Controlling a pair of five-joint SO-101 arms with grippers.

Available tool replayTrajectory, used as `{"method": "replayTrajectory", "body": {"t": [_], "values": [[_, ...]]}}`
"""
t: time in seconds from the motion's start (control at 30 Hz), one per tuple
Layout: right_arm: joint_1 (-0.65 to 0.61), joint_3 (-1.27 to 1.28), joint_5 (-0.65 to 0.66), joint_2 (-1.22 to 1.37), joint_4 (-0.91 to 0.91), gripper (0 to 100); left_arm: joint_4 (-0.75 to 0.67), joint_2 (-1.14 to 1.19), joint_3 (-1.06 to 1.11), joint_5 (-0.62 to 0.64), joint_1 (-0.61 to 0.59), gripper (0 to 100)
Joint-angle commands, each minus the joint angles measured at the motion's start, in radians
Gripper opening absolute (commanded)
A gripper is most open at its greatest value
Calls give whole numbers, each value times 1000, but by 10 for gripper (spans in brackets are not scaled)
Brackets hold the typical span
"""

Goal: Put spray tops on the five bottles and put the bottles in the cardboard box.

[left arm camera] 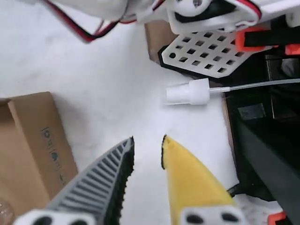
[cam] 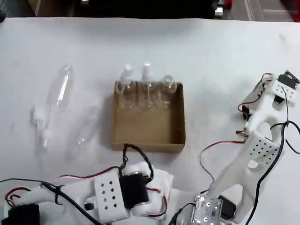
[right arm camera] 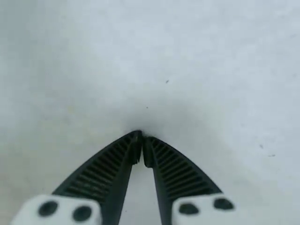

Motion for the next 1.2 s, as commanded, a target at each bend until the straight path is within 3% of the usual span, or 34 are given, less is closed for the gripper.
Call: {"method": "replayTrajectory", "body": {"t": [0.0,0.13,0.27,0.5,0.63,0.8,1.17], "values": [[41,-18,-11,36,-15,25,6,4,-18,-2,21,105],[39,-23,-11,36,-16,25,5,4,-34,40,25,108],[36,-28,-11,38,-15,25,-6,13,-15,71,25,182],[36,-28,-11,38,-18,25,-189,13,143,78,24,207],[41,-29,-11,38,-21,25,-238,13,173,141,33,208],[62,-21,-28,41,-70,24,-253,13,189,212,133,211],[81,-169,-77,162,-7,25,-420,13,316,318,140,255]]}}
